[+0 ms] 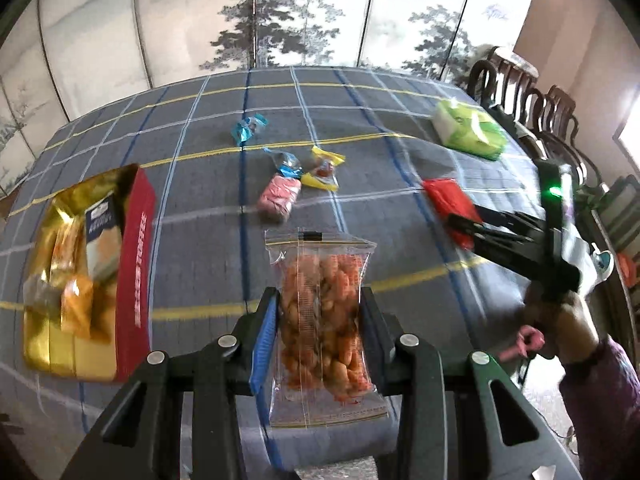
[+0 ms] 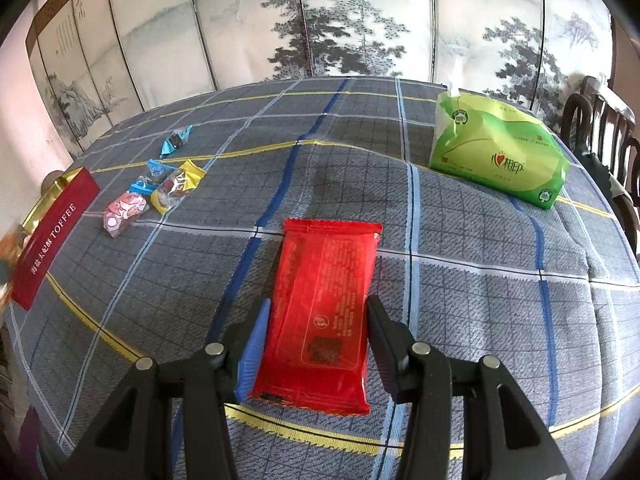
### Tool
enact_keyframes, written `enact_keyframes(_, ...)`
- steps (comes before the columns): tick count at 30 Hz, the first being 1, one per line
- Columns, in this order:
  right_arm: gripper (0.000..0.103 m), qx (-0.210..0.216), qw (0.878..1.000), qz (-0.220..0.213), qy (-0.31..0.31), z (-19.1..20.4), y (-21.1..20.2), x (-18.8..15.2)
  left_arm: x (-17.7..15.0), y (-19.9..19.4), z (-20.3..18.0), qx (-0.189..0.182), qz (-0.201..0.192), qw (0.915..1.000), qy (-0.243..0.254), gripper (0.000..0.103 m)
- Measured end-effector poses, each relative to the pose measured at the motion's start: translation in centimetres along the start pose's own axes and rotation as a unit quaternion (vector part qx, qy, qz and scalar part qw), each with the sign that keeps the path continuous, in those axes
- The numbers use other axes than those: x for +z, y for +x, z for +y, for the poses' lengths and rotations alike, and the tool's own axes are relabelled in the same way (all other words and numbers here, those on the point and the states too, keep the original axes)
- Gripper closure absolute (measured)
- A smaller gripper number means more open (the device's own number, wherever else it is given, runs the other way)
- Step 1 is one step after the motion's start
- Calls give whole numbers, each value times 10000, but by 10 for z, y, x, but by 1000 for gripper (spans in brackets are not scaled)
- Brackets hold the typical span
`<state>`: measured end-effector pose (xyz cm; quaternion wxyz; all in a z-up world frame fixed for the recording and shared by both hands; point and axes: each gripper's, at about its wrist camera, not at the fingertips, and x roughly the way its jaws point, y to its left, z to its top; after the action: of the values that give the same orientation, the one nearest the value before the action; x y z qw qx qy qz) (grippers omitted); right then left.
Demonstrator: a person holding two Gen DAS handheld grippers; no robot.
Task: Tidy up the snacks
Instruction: 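Carry the clear bag of orange snacks over the gold tin with the left gripper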
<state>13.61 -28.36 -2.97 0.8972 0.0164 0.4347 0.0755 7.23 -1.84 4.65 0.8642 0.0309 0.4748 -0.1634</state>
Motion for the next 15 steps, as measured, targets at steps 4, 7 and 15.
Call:
enact_keyframes(4, 54, -59, 10000, 9, -34, 1, 0, 0, -11, -26, 6, 132, -217, 9995, -173, 68)
enact_keyframes(7, 54, -84, 10000, 12, -44, 2, 0, 0, -14, -44, 16, 425, -396, 9981, -222, 68)
enact_keyframes(15, 54, -191, 9998, 25, -86, 5, 1, 0, -22, -69, 45, 1222, -727, 9892, -345, 68)
